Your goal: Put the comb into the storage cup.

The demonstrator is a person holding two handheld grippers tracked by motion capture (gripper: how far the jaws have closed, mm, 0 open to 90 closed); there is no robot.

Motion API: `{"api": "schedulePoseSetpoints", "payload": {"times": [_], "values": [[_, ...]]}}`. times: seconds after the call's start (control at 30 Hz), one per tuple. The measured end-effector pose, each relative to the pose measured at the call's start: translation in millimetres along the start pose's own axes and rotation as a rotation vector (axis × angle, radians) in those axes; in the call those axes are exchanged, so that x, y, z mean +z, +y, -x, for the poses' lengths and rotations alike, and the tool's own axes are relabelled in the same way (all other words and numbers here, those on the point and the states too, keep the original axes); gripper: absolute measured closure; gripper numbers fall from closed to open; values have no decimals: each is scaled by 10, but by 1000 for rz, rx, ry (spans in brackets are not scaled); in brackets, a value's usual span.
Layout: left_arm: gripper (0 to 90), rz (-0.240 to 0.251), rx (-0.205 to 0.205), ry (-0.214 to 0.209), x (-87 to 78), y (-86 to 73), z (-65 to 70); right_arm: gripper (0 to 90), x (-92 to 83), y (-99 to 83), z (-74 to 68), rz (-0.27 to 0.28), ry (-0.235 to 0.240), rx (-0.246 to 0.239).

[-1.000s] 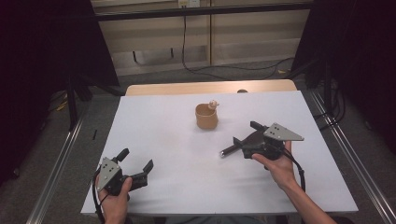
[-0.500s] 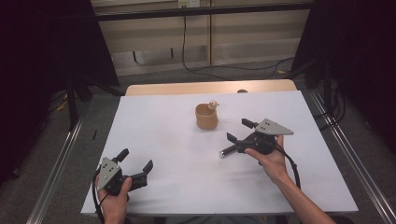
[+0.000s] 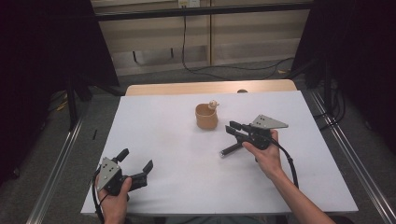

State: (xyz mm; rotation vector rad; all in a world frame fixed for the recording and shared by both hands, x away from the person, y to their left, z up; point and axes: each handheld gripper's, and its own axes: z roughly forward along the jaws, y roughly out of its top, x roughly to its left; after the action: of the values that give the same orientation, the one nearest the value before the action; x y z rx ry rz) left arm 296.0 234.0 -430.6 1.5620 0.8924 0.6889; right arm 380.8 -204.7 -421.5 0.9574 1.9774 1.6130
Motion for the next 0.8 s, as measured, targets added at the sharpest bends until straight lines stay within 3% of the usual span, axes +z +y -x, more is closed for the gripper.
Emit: {"api": "schedulePoseSetpoints", "payload": {"times": [0.07, 0.17, 0.27, 0.3, 0.33, 0.4, 0.47, 0.8], "values": [[26, 0, 0, 1, -1, 0, 0, 797, 1, 2, 3, -7, 4, -1], [26, -8, 13, -10, -9, 4, 5, 900, 19, 8, 8, -53, 60, -7], [26, -4, 22, -16, -7, 10, 19, 900, 39, 20, 2, -155, 105, -21], [26, -3, 23, -15, -6, 10, 19, 900, 39, 20, 2, -155, 105, -21], [26, -5, 19, -14, -7, 8, 17, 900, 52, 25, 3, -215, 106, -30], [26, -3, 17, -10, -5, 7, 9, 900, 54, 26, 5, -228, 107, -31], [26, -4, 17, -7, -6, 7, 5, 900, 61, 35, 14, -280, 115, -46], [26, -8, 20, 0, 1, 4, 8, 900, 106, 79, 58, -497, 222, -30]]}}
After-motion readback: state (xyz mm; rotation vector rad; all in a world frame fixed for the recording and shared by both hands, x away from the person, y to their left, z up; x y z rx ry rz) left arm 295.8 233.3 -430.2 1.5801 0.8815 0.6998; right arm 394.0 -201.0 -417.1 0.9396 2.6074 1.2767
